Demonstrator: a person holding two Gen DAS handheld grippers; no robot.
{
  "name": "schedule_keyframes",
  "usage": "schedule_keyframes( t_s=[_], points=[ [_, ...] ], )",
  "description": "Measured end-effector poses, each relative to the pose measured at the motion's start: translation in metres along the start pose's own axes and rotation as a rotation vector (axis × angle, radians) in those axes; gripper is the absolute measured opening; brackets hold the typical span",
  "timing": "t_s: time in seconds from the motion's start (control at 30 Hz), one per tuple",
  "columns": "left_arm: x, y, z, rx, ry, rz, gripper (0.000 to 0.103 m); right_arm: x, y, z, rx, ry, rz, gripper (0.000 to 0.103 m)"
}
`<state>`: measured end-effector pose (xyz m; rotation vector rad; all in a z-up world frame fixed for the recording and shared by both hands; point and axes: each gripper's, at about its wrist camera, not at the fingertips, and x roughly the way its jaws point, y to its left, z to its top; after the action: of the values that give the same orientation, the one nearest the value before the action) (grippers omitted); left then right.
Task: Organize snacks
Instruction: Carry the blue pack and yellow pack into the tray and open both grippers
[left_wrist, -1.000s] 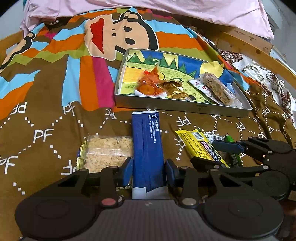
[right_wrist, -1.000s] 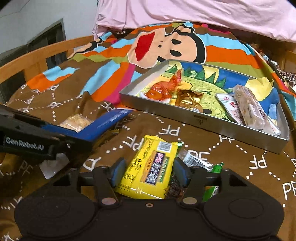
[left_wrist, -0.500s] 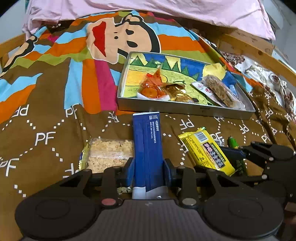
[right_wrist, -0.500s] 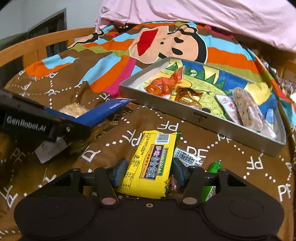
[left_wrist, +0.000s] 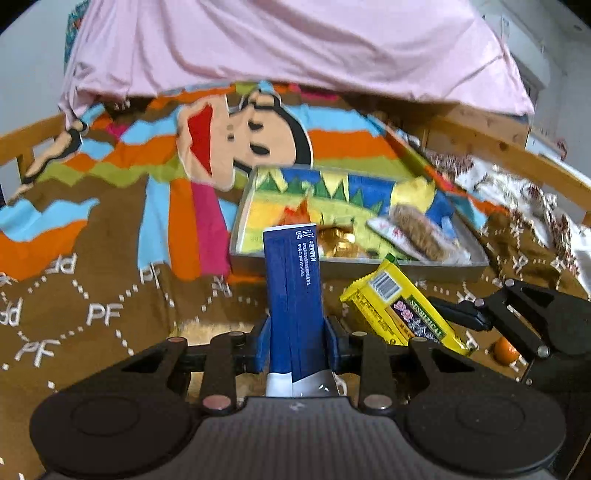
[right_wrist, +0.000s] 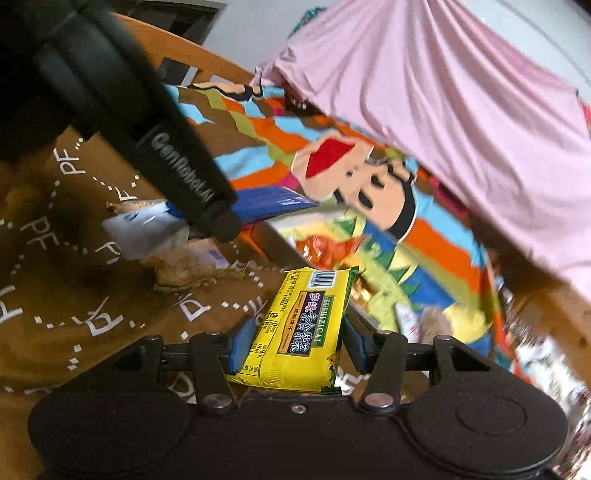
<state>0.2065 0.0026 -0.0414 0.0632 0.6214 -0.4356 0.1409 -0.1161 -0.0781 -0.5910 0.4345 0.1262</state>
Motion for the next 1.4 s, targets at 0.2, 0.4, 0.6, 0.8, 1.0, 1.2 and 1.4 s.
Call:
schedule_keyframes(
  t_s=[0.2,0.4,0.6,0.8,1.0,1.2,1.4],
  points=[
    [-0.005,-0.007,0.006,0.053,-0.055,0.036,0.033,-0.004,-0.006,0.001,-0.025,-0.063,-0.095,0.054],
    [0.004,-0.006,0.019,0.041,-0.118,0.061,0.033,0.000,-0.018,0.006,-0.025,-0.099,-0.177,0.054],
    [0.037,-0.012,0.055,-0.037,-0.223,0.081,0.033,0.024,-0.044,0.011,-0.016,-0.118,-0.247,0.054],
    [0.074,-0.022,0.088,-0.024,-0.326,0.054,0.034,0.067,-0.083,0.007,0.088,-0.094,-0.293,0.054],
    [0.119,-0.014,0.101,-0.087,-0.280,-0.026,0.034,0.108,-0.107,-0.001,0.203,-0.060,-0.306,0.054],
    [0.157,-0.018,0.086,-0.064,-0.209,-0.055,0.034,0.130,-0.106,-0.014,0.241,-0.012,-0.293,0.054],
    [0.178,-0.022,0.075,-0.051,-0.133,-0.062,0.034,0.140,-0.102,-0.014,0.229,0.014,-0.281,0.052]
  ],
)
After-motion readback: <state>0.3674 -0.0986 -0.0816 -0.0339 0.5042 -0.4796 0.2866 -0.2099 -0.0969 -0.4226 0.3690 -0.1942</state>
